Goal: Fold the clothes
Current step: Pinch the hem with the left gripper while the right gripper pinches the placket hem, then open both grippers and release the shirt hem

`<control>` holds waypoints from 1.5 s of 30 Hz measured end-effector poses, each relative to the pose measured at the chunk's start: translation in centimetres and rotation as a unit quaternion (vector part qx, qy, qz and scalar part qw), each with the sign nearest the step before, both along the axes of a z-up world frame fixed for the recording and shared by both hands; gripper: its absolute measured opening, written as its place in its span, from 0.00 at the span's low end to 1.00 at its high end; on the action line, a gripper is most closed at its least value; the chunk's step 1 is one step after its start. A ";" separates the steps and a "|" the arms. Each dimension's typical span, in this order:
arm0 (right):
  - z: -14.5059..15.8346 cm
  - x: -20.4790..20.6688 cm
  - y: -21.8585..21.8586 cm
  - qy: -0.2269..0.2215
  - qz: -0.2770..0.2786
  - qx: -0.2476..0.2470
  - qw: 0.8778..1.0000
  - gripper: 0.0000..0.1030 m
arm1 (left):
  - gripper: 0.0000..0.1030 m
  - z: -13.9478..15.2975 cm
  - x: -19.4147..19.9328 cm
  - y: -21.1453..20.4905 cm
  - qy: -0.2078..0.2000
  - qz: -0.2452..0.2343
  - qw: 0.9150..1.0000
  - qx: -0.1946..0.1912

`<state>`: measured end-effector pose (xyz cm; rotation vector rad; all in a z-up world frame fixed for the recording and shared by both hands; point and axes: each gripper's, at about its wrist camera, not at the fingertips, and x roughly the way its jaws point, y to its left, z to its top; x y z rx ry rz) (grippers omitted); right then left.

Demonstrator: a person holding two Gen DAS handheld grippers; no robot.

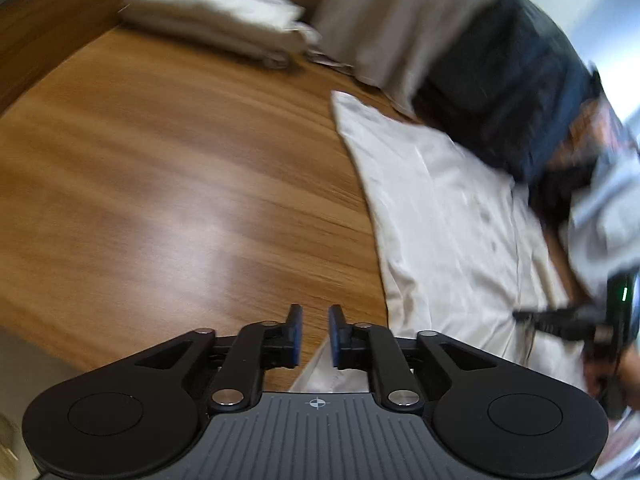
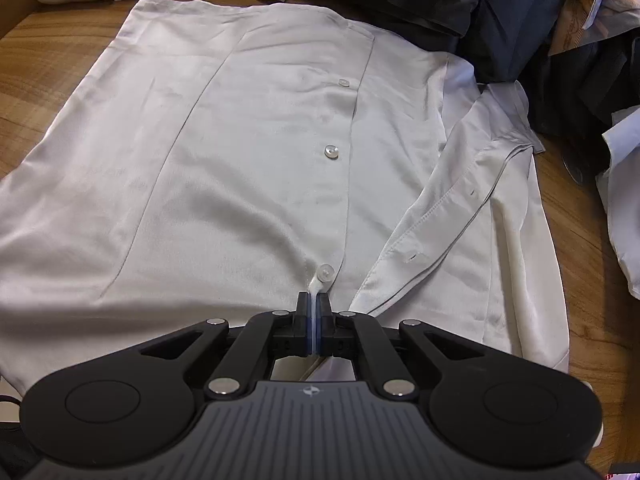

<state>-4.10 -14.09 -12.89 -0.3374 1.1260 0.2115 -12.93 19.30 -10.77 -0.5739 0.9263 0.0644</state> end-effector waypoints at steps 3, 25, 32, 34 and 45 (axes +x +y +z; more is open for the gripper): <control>0.0 0.1 0.0 0.002 0.002 -0.001 1.000 0.03 | 0.24 -1.2 -0.4 1.3 0.009 0.012 0.999 -0.034; -0.1 0.4 0.1 0.014 0.017 -0.007 1.000 0.03 | 0.04 -2.1 0.5 -2.5 -0.023 -0.217 0.975 -0.042; -0.1 0.4 -0.3 0.017 0.009 0.005 1.000 0.03 | 0.04 0.3 -1.0 -3.6 0.011 -0.193 0.976 -0.101; -0.1 0.4 -0.4 0.017 0.007 0.007 1.000 0.03 | 0.04 -0.2 0.1 -3.6 0.019 -0.165 0.983 -0.078; 0.2 0.4 -0.9 0.013 0.000 0.010 1.000 0.12 | 0.29 -1.2 4.7 -0.7 0.071 -0.041 0.997 0.010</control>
